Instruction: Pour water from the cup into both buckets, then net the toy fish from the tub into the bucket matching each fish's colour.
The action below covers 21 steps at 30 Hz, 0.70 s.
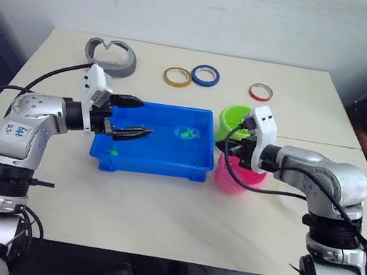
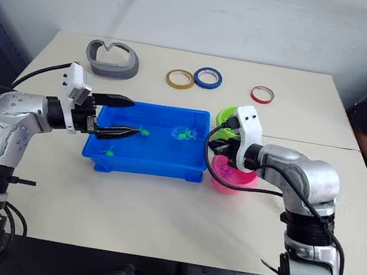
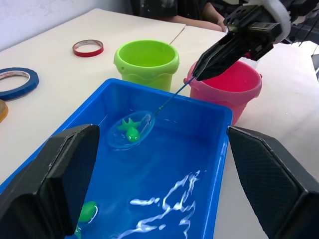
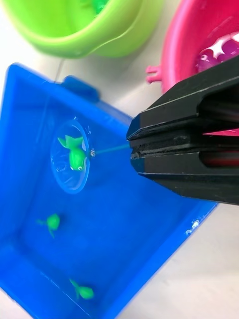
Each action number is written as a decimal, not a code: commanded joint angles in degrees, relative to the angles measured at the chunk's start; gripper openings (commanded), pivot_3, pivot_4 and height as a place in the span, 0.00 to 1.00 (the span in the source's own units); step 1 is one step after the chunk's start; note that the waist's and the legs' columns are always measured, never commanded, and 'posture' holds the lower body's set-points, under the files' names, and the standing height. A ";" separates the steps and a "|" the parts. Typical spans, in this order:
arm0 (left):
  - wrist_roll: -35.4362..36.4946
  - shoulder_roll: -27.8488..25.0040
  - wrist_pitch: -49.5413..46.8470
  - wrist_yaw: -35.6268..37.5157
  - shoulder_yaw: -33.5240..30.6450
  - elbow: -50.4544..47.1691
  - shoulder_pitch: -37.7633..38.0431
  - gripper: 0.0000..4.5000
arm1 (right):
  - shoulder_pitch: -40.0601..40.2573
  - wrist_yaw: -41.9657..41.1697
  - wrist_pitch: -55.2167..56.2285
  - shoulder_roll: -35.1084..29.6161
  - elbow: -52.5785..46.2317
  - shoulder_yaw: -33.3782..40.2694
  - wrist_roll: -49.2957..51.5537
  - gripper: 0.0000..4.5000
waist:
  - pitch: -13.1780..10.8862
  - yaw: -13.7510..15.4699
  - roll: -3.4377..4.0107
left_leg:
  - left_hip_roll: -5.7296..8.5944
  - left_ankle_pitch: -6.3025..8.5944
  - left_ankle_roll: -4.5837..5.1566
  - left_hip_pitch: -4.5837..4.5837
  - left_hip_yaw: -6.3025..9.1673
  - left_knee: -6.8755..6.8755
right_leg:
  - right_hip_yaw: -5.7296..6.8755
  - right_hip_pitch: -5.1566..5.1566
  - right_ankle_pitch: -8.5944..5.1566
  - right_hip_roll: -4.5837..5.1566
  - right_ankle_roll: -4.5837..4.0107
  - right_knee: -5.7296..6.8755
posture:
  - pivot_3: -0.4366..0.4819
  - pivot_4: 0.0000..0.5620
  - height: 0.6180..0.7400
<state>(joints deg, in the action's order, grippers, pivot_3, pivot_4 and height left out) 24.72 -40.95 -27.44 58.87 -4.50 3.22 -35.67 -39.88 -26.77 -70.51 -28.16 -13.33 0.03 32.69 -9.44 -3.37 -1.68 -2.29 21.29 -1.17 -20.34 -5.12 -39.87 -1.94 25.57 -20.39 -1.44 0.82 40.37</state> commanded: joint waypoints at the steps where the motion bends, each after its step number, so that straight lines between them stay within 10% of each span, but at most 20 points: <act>1: 1.88 0.87 -0.11 -0.23 -1.70 -0.12 -1.99 0.99 | 3.07 -3.09 7.81 -3.43 -7.58 -1.11 -1.67 0.00 | 0.00 0.12 0.00 | 0.00 0.00 0.00 -0.01 0.00 0.00 | 0.00 0.00 0.00 0.00 0.00 -0.02 | 0.48 0.27 1.00; 21: 0.27 8.26 3.82 6.43 4.04 11.52 -13.00 0.99 | 16.67 -6.74 31.54 -21.61 -12.69 11.03 -13.79 0.00 | -0.01 0.10 -0.01 | 0.05 -0.02 -0.02 0.05 -0.04 0.04 | -0.06 -0.02 0.01 -0.01 0.02 0.00 | 0.48 0.27 1.00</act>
<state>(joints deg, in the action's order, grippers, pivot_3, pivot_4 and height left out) 25.16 -32.49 -24.86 64.68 0.13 14.76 -47.10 -23.14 -32.16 -44.64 -48.16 -26.08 11.75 22.15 -9.45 -3.27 -1.68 -2.23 21.28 -1.20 -20.29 -5.16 -39.82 -2.02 25.55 -20.38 -1.46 0.84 40.37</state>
